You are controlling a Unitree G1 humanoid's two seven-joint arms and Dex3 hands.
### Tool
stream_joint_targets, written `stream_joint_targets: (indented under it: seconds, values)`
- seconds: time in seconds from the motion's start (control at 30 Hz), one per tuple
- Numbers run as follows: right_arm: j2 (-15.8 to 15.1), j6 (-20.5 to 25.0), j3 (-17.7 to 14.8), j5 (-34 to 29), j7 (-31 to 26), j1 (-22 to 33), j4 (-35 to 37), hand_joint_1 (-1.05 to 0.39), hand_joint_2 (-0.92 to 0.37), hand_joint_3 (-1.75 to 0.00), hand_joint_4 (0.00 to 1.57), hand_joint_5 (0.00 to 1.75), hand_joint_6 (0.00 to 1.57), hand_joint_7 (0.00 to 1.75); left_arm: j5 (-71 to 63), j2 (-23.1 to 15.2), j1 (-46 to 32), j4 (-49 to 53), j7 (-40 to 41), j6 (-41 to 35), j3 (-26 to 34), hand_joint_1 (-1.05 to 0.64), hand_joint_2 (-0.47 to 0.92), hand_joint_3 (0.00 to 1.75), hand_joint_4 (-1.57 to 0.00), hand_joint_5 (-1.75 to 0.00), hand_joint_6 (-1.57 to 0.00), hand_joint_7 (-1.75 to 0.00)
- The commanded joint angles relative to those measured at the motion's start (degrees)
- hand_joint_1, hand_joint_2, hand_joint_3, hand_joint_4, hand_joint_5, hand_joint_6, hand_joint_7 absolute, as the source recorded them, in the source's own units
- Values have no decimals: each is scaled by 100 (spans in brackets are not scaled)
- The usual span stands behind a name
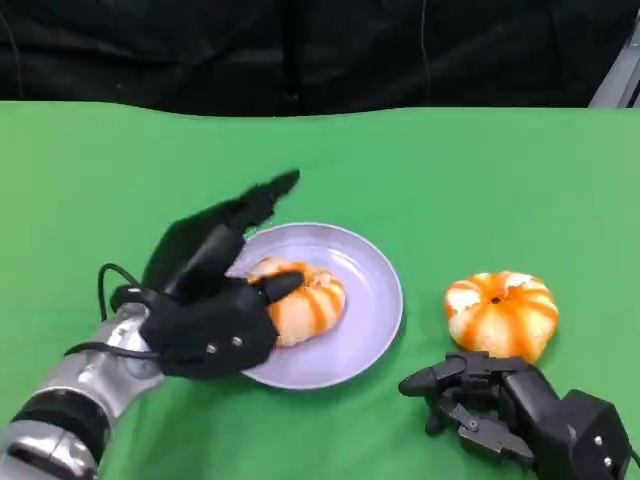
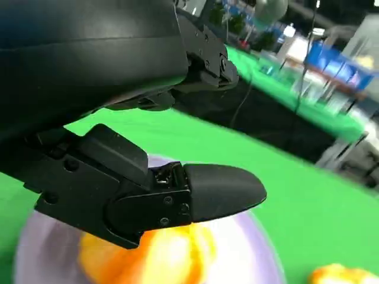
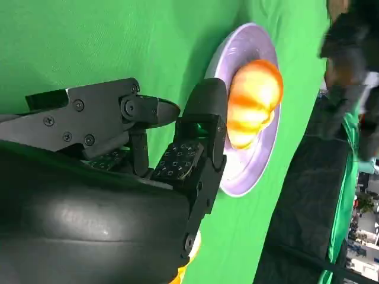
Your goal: Grasp the bread from the table and place it into the plate.
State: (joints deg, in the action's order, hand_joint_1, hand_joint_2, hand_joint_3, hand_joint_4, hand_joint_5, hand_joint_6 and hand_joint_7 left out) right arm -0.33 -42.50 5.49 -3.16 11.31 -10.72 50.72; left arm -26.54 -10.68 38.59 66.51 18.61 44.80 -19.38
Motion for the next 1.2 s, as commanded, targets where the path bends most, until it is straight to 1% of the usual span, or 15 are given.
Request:
stream_joint_targets:
  seconds: [0.03, 0.13, 0.23, 0.37, 0.5, 0.53, 0.57, 0.63, 0.7, 0.83, 1.2]
  values:
    - [-61, 89, 6, -51, 41, 67, 123, -2, -92, -36, 80, 126, 108, 43, 624, -127, -367, -367, -478, 480, 463, -102, 92, 83, -34, -2, -21, -1]
    - [-62, 102, 8, -59, 36, 60, 137, -2, -92, -36, 79, 126, 108, 42, 935, -165, -543, -579, -723, 683, 721, -100, 92, 81, -35, -2, -22, -1]
    - [-68, 94, 18, -83, 16, 56, 137, -2, -92, -36, 79, 126, 108, 42, 1416, -173, -688, -715, -1178, 850, 1028, -98, 92, 75, -36, -2, -23, -1]
    - [-76, 82, 21, -89, 16, 50, 141, -1, -92, -36, 79, 126, 108, 42, 1680, -190, -834, -925, -1478, 857, 1271, -93, 92, 73, -37, -1, -23, -1]
    - [-76, 72, 21, -89, 17, 47, 148, -1, -92, -36, 79, 125, 108, 41, 1700, -158, -883, -1016, -1619, 815, 1393, -92, 92, 72, -38, -1, -24, -1]
    - [-77, 82, 20, -87, 18, 46, 150, -1, -92, -36, 79, 125, 109, 41, 1961, -114, -966, -1002, -1773, 842, 1543, -92, 92, 72, -38, -1, -24, -1]
    - [-77, 90, 19, -86, 19, 45, 153, -1, -92, -36, 79, 125, 108, 41, 2166, -80, -1029, -993, -1903, 861, 1660, -86, 92, 67, -45, -4, -29, -2]
    - [-80, 91, 21, -92, 15, 41, 159, -2, -92, -36, 79, 125, 109, 41, 2464, -27, -1115, -984, -2138, 882, 1831, -82, 92, 65, -49, -5, -32, -3]
    - [-83, 83, 25, -102, 8, 37, 166, -2, -92, -36, 80, 126, 109, 41, 2591, 1, -1144, -987, -2298, 881, 1914, -79, 92, 62, -52, -5, -33, -3]
    - [-84, 76, 27, -103, 5, 34, 174, -2, -92, -35, 80, 126, 109, 40, 2654, 30, -1156, -1000, -2452, 873, 2003, -78, 92, 61, -53, -4, -34, -2]
    - [-84, 71, 28, -102, 4, 32, 179, -2, -92, -35, 79, 127, 109, 40, 2621, 70, -1155, -1003, -2554, 871, 2122, -78, 92, 61, -53, -3, -34, -2]
